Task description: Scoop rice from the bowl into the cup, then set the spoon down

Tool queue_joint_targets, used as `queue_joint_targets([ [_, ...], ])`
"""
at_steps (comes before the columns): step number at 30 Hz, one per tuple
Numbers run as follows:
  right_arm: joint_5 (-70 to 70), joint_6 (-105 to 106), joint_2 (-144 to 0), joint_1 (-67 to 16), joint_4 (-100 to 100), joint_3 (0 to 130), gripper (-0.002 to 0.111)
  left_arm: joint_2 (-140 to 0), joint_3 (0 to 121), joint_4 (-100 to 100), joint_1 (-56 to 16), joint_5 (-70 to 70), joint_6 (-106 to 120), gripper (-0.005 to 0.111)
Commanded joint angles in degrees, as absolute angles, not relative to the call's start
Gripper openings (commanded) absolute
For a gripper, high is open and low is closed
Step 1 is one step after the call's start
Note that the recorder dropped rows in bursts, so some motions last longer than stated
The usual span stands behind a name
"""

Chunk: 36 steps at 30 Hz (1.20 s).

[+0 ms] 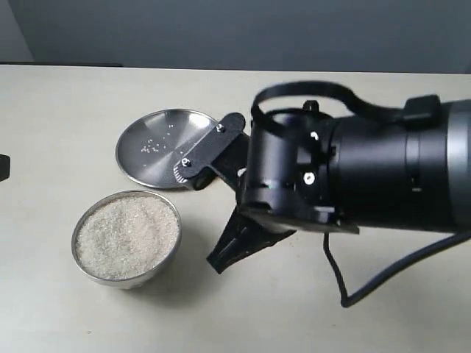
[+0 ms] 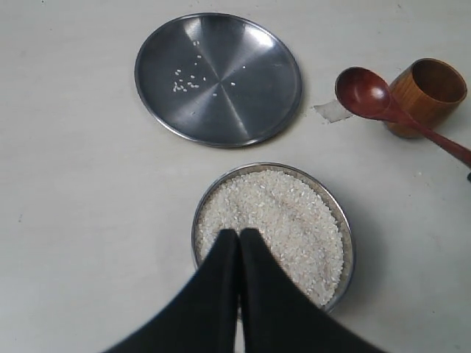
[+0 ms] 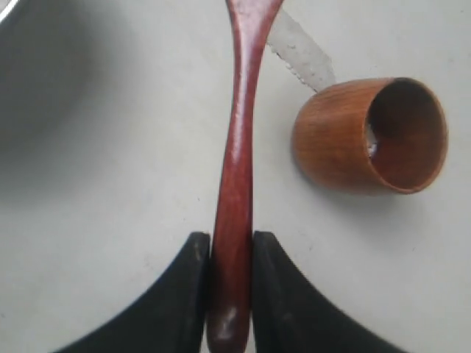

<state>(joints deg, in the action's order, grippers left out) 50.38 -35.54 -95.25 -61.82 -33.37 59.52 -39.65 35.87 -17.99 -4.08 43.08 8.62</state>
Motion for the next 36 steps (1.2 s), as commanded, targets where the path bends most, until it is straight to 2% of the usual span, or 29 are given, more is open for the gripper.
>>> queue_joint_targets([
  [1, 37.2, -47.9, -95.7, -61.0, -35.7, 52.4, -0.001, -39.7, 36.2, -17.9, -4.4, 42.4, 8.7, 0.000],
  [5, 27.3, -54.8, -98.4, -59.9, -36.0, 47.7, -0.001, -39.7, 36.2, -17.9, -4.4, 42.4, 8.7, 0.000],
  [13, 22.9, -63.6, -106.3, -59.9, -43.9, 47.4, -0.001, -39.7, 36.2, -17.9, -4.4, 42.4, 8.7, 0.000],
  [23, 22.7, -76.2, -109.5, -59.9, -54.8, 47.7, 0.000, -39.7, 36.2, -17.9, -4.4, 42.4, 8.7, 0.000],
  [29, 25.1, -78.5, -109.5, -59.9, -57.0, 47.7, 0.033, -39.7, 36.2, -17.9, -4.4, 42.4, 8.7, 0.000],
  [36, 30.6, -83.1, -109.4, -60.1, -59.0, 47.5, 0.036, -39.7, 36.2, -17.9, -4.4, 42.4, 8.7, 0.000],
])
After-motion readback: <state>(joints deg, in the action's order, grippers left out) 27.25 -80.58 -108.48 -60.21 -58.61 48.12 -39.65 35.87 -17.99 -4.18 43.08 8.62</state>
